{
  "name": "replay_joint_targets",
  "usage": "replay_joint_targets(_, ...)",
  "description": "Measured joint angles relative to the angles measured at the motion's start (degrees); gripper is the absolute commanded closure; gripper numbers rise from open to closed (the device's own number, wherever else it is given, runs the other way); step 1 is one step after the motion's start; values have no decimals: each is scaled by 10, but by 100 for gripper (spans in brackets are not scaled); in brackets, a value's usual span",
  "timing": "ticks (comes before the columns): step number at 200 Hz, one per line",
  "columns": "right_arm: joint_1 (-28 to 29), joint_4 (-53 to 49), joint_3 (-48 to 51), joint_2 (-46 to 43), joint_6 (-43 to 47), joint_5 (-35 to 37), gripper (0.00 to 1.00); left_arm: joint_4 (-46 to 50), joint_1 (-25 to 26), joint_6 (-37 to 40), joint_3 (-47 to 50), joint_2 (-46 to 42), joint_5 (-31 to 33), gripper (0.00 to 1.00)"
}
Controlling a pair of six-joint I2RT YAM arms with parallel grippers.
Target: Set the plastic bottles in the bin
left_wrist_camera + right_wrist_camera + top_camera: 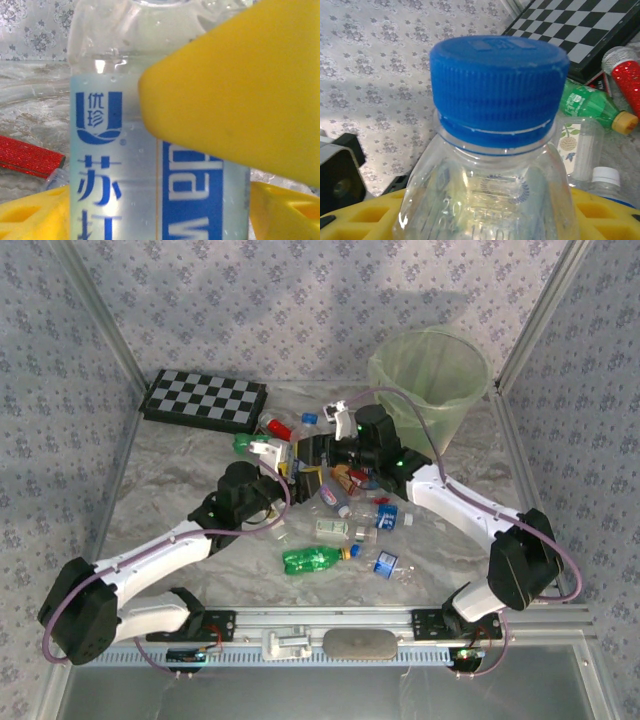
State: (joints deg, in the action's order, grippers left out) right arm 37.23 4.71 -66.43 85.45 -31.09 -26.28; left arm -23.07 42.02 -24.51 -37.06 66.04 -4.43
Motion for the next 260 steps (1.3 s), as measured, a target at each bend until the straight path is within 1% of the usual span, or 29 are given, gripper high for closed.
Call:
replay_joint_targets(26,-9,-39,-8,0,27,19,41,5,0,-2,1,-15,34,9)
replay_joint_targets(64,-29,-104,-43,-12,82,60,41,10,-9,-16,29,-79,128,2)
replay_joint_targets(91,-43,-145,-72,-32,125,90,42,42,-51,-58,57,-120,193,0)
replay_joint_targets(122,-61,-184,-122,-47,169,121,43,87,-101,-108,87,-148,234,0)
replay_joint_targets(147,-83,-210,-180,-49,199,142,44,115,-117,-131,99,-155,245,0)
replay_joint_targets(180,-116,-228,-254,-49,227,174,45,126,-125,-140,101,-152,245,0)
replay_joint_targets(217,-161,-243,-340,-26,251,217,44,125,-128,-140,100,-123,215,0)
replay_joint_targets(260,-219,-268,-400,23,276,273,44,126,-128,-133,98,-77,166,0)
